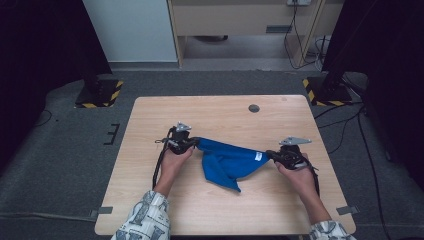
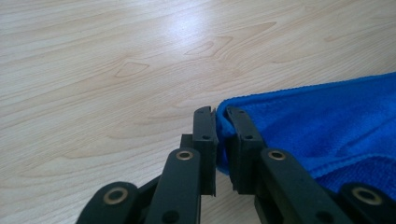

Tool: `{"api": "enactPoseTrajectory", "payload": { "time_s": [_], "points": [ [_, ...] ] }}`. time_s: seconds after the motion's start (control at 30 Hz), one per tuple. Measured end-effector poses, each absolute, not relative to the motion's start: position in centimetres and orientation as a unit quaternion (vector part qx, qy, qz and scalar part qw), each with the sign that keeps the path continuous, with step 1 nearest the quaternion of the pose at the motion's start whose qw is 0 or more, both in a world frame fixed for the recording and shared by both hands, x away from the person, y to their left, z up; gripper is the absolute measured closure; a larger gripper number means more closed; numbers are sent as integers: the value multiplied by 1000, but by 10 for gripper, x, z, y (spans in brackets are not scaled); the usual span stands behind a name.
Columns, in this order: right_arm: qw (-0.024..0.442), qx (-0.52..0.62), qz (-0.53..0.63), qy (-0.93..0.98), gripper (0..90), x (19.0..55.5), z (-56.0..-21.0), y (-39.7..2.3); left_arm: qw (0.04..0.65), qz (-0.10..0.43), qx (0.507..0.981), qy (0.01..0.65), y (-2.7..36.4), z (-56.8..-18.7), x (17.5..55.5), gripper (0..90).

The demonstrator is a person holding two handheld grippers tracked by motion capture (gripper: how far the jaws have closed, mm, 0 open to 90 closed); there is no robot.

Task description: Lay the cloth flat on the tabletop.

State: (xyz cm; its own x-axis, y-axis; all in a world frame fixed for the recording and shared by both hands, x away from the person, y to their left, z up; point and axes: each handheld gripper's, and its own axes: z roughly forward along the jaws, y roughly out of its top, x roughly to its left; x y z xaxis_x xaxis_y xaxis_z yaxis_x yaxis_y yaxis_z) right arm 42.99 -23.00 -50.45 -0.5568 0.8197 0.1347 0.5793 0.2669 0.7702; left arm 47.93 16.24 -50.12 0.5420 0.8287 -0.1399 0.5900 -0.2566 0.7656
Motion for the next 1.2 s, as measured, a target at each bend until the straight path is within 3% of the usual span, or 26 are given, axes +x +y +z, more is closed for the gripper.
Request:
{"api": "enactPoseTrajectory", "payload": {
  "time_s": [0.23, 0.83, 0.97, 1.2],
  "points": [
    [147, 449, 407, 781, 892, 431, -505, -230, 414, 153, 777, 449, 165, -498, 476, 878],
    [146, 441, 390, 795, 880, 450, -521, -214, 425, 150, 771, 450, 183, -505, 446, 880],
    [149, 445, 400, 788, 766, 448, -519, -213, 431, 146, 766, 455, 185, -504, 444, 880],
    [164, 471, 429, 753, 426, 448, -511, -224, 423, 146, 774, 448, 176, -507, 444, 877]
  ]
}}
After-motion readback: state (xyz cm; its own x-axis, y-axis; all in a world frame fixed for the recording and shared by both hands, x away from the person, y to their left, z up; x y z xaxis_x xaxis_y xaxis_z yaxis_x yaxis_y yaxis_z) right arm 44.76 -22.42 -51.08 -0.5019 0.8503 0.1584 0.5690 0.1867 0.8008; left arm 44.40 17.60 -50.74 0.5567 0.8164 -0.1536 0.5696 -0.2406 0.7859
